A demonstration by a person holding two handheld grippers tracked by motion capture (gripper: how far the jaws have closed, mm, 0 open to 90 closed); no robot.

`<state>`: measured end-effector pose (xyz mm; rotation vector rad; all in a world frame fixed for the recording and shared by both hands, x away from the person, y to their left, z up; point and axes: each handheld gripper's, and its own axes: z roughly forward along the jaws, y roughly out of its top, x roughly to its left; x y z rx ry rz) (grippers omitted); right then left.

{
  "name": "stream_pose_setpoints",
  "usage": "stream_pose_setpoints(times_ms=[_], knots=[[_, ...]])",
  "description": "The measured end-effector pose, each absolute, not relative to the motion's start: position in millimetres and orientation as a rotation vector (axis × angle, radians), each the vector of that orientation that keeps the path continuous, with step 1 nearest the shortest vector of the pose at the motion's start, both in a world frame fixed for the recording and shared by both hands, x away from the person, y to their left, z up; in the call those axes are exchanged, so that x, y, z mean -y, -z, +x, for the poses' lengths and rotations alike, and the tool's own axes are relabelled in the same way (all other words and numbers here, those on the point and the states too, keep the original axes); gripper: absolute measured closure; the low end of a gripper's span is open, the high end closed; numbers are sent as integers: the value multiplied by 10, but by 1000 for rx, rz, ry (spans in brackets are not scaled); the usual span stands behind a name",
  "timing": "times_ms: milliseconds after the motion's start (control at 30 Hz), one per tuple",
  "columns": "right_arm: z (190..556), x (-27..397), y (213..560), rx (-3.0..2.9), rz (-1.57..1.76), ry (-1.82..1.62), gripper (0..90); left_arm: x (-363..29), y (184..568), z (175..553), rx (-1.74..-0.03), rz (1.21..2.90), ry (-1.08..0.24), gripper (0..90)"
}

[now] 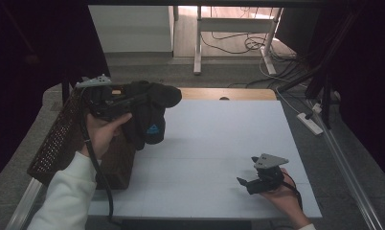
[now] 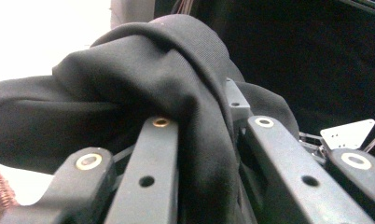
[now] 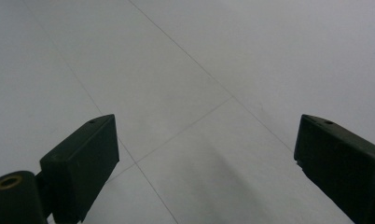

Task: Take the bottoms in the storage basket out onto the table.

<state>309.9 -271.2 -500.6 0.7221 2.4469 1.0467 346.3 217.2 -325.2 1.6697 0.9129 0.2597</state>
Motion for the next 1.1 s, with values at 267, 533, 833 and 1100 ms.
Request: stream_pose_setpoints(times_ms=[267,533,833,1100], knots=[[3101,2714,5004,-2447,721,-1047,66,-2025,3279,3471,-886,1688,-236,801],[3101,2712,5008,-2449,722,-1048,66,-1857,3313,3495,-857,1701,-197,801],[3102,2717,5003,-2447,722,-1053,66,-1688,3369,3527,-838,1719,-166,800],[3101,2720,5000,-2449,724,-1053,66,-1572,3432,3543,-827,1731,-139,800]])
